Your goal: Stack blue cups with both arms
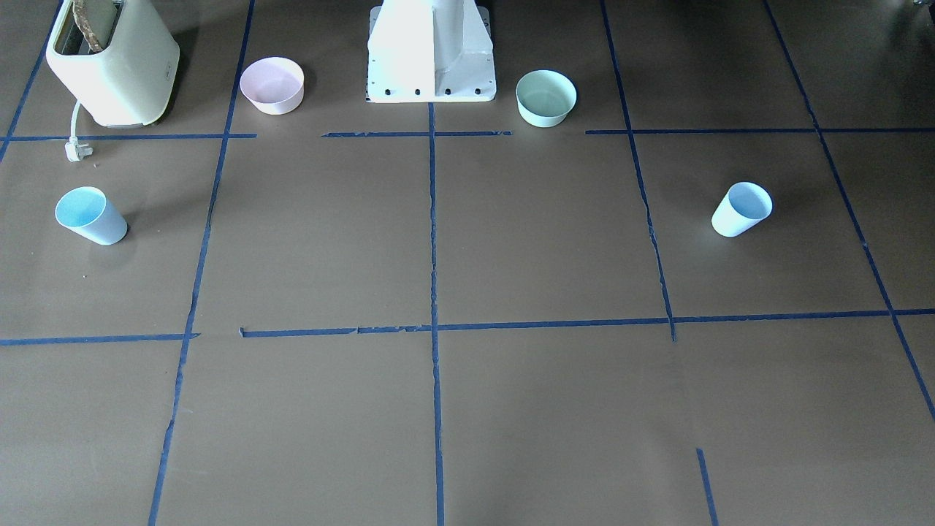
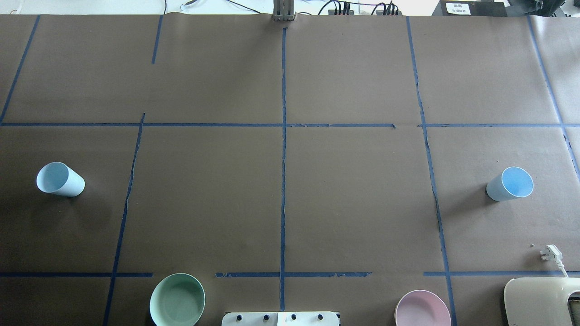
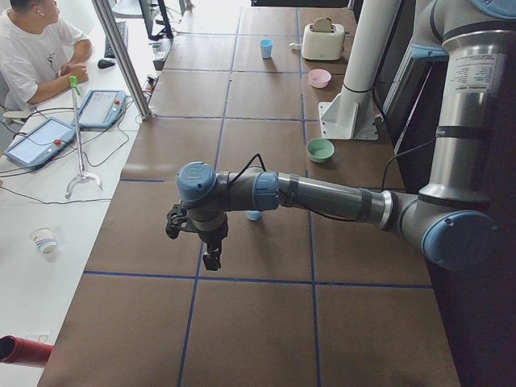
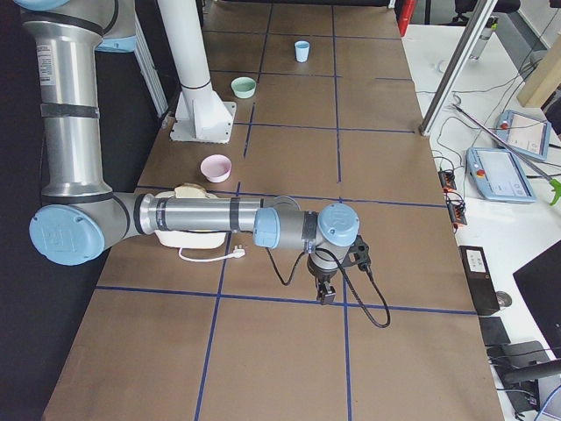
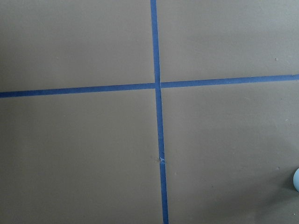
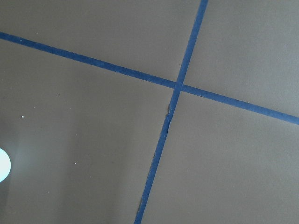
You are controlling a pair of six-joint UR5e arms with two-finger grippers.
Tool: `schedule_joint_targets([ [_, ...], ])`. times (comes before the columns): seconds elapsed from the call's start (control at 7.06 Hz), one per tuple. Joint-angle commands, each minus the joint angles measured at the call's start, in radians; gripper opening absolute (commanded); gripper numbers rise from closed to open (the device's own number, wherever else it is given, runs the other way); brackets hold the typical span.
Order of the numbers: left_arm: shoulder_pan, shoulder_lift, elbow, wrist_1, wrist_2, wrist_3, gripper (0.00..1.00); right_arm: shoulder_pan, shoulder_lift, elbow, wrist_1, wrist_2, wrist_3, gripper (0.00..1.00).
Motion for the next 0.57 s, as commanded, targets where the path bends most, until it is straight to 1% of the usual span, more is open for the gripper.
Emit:
schedule_joint_targets([
  [0.0,0.002,0.006,-0.003,-0.016,0.000,0.000,1.00,-0.002,0.000,0.001,0.000,0.010,0.000,1.00],
  [0.14,0.005,0.006,-0.002,-0.016,0.000,0.000,1.00,-0.002,0.000,-0.001,0.000,0.031,0.001,1.00],
  [0.42,0.017,0.006,-0.003,-0.016,0.000,0.000,1.00,-0.003,0.000,0.001,0.002,0.033,0.003,1.00],
])
